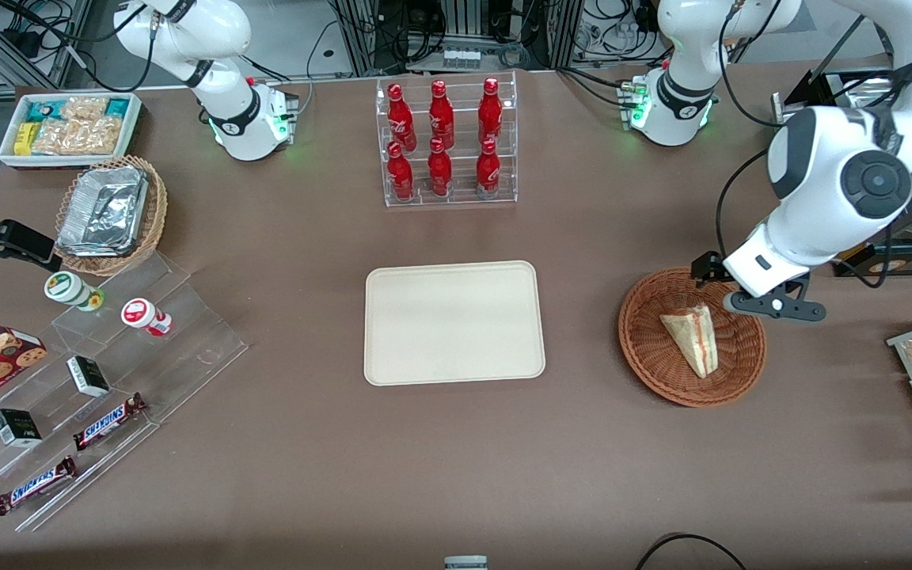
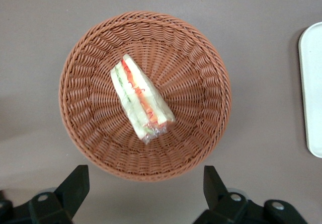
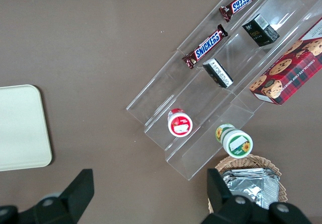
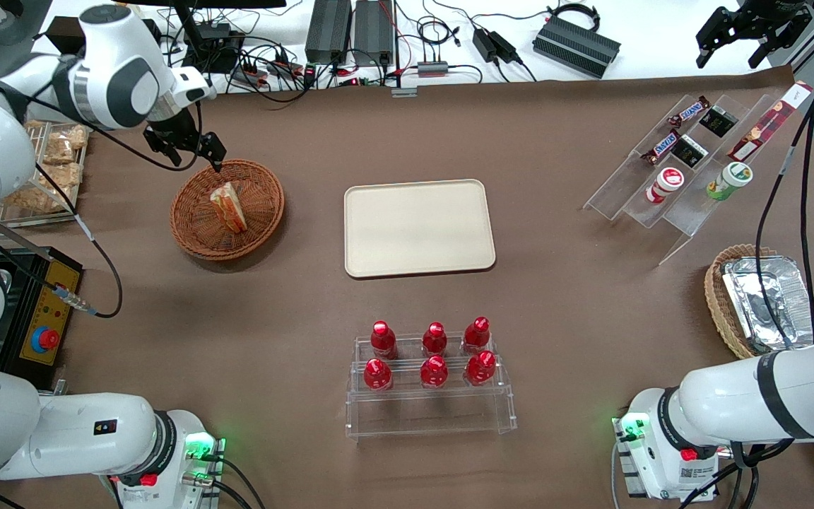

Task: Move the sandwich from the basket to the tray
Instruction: 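Move the left gripper over the wrapped sandwich in the wicker basket, then lower the left gripper and close it on the wrapped sandwich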

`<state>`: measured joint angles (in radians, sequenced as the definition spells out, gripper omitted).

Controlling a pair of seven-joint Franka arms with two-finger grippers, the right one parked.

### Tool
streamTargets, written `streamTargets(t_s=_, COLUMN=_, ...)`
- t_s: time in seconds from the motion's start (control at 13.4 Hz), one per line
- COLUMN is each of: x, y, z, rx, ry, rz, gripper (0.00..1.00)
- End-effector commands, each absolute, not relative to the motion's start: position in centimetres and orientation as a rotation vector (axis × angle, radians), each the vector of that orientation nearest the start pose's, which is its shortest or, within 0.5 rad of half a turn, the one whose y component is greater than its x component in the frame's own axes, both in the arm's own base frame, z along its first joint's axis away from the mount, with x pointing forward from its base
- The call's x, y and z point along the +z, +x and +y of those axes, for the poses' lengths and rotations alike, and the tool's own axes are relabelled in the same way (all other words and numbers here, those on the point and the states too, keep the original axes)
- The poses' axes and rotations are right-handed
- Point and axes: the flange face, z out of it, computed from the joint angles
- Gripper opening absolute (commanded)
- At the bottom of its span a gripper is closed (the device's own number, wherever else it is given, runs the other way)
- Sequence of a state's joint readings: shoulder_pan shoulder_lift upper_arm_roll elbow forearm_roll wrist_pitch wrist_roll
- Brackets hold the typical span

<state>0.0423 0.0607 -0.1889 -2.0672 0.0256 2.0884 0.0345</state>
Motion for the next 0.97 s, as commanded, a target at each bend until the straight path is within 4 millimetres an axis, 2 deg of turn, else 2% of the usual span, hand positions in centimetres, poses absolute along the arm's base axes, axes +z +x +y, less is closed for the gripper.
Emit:
streamTargets(t_s=0.0, x=37.7, y=53.9, z=-7.5, rx=-0.014, ry=-3.127, rz=0.263, gripper=1.00)
streamTargets(t_s=0.15, x=36.2, y=53.9, z=-7.5, rx=-0.045, ry=-3.137, rz=0.188, gripper=1.00)
streamTargets(t_s=0.45, x=34.7, y=54.2, z=-7.5, rx=-0.095, ry=-3.154, rz=-0.017, gripper=1.00)
streamTargets(t_s=0.6, x=33.4, y=54.6, z=-7.2, rx=-0.094, ry=-3.147, rz=-0.383, gripper=1.00)
streamTargets(t_s=0.67, x=33.0, y=54.6, z=-7.2, rx=-0.084, ry=-3.138, rz=-0.457, gripper=1.00)
streamTargets(t_s=0.89, x=32.3, y=54.4, z=-6.8, rx=-0.064, ry=-3.132, rz=-0.493, gripper=1.00)
